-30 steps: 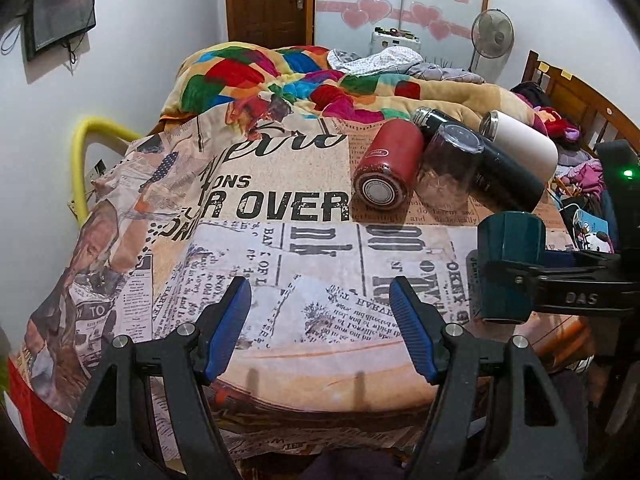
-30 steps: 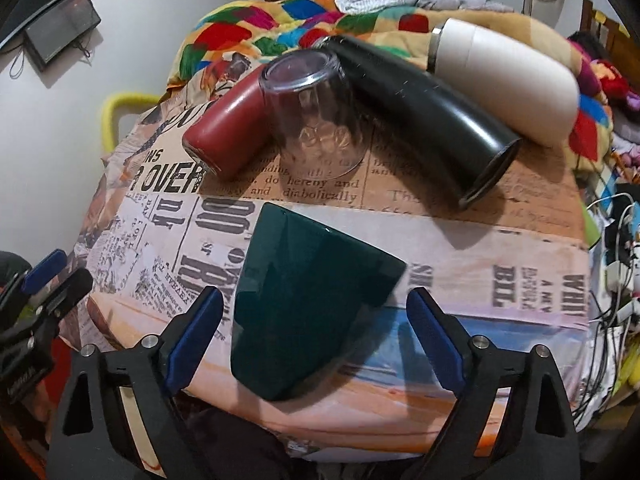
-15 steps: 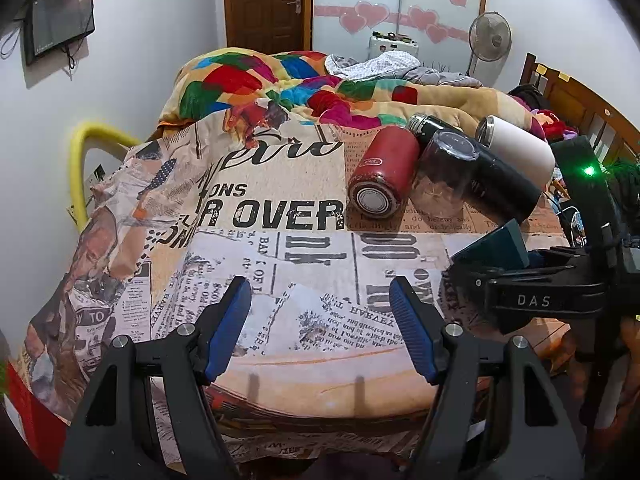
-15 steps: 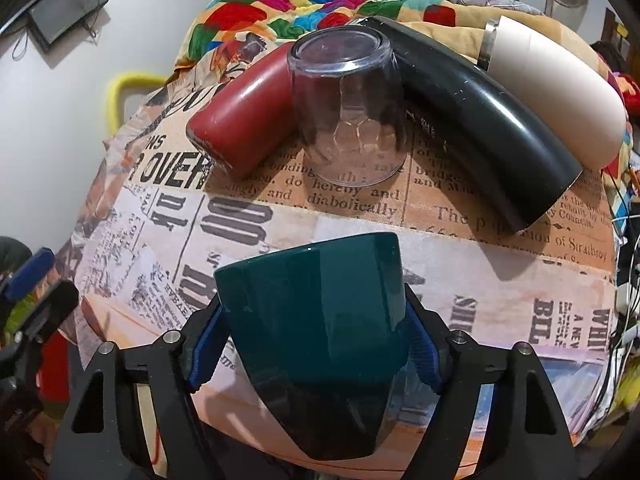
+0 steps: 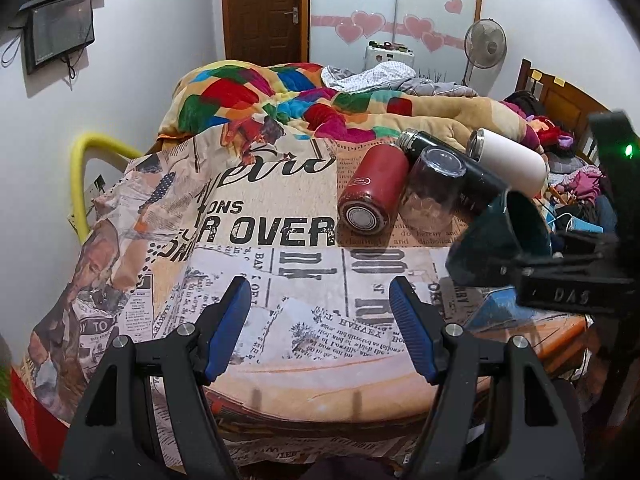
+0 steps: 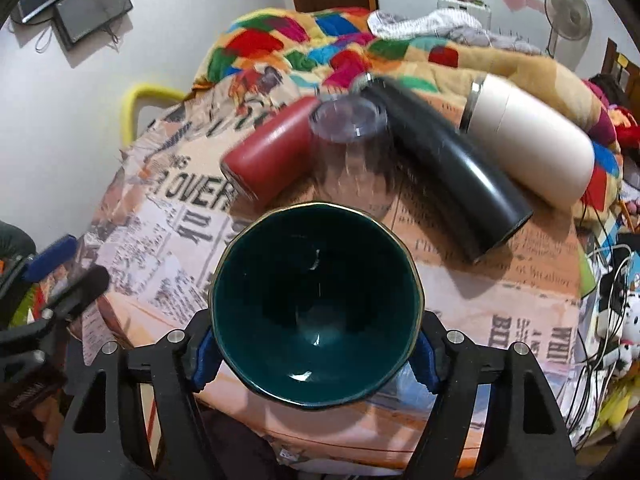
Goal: Flip cup upright
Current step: 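Lower the upright green cup onto the bed and open the left gripper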
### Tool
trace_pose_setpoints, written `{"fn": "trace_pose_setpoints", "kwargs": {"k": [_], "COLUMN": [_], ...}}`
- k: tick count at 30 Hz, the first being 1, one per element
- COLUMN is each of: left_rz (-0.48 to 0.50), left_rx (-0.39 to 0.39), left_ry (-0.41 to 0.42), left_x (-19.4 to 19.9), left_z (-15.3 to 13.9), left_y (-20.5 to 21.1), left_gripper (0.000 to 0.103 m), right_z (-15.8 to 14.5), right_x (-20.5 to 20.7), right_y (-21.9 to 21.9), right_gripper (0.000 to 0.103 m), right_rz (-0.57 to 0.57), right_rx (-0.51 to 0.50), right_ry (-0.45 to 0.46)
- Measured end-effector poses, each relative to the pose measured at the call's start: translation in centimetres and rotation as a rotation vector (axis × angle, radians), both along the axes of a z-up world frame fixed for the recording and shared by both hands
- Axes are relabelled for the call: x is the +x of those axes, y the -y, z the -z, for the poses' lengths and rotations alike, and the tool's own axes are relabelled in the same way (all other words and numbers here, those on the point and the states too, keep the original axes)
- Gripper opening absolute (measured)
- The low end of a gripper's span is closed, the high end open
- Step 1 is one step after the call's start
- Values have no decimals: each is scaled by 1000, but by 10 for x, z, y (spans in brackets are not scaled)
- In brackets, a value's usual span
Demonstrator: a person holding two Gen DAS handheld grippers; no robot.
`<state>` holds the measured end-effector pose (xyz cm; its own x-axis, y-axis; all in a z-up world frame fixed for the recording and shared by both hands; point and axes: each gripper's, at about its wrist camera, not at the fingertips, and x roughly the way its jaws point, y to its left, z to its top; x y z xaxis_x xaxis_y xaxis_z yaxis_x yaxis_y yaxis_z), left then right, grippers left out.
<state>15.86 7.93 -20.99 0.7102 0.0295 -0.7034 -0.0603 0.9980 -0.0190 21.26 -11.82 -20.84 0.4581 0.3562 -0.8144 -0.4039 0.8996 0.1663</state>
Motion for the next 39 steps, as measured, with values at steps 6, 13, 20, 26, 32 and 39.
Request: {"fn": "trace_pose_setpoints", "kwargs": {"k": [6, 13, 20, 26, 32, 39], "left_rz": [-7, -16, -22, -25, -17, 11], "left_rx": [-3, -9, -15, -21, -17, -24], "left_ry": [-4, -11, -14, -13, 15, 112], "left_x": [1, 2, 2, 0, -9, -32], "left_z": [1, 4, 5, 1, -16, -60], "left_y": [-3, -7, -9, -8, -2, 15], "left_gripper": [71, 71, 71, 71, 71, 71], "right_z": [-4, 13, 20, 19, 1, -54], "right_x": [10, 10, 2, 3, -8, -43], "right_y": [-12, -21, -25, -23, -19, 12], "right_gripper": [72, 72, 72, 74, 78, 78], "right_rz": [-7, -27, -50, -55, -60, -43], "right_rx": [-8, -54, -100, -92, -88, -7], "right_ry": [32, 13, 16, -6, 22, 144]}}
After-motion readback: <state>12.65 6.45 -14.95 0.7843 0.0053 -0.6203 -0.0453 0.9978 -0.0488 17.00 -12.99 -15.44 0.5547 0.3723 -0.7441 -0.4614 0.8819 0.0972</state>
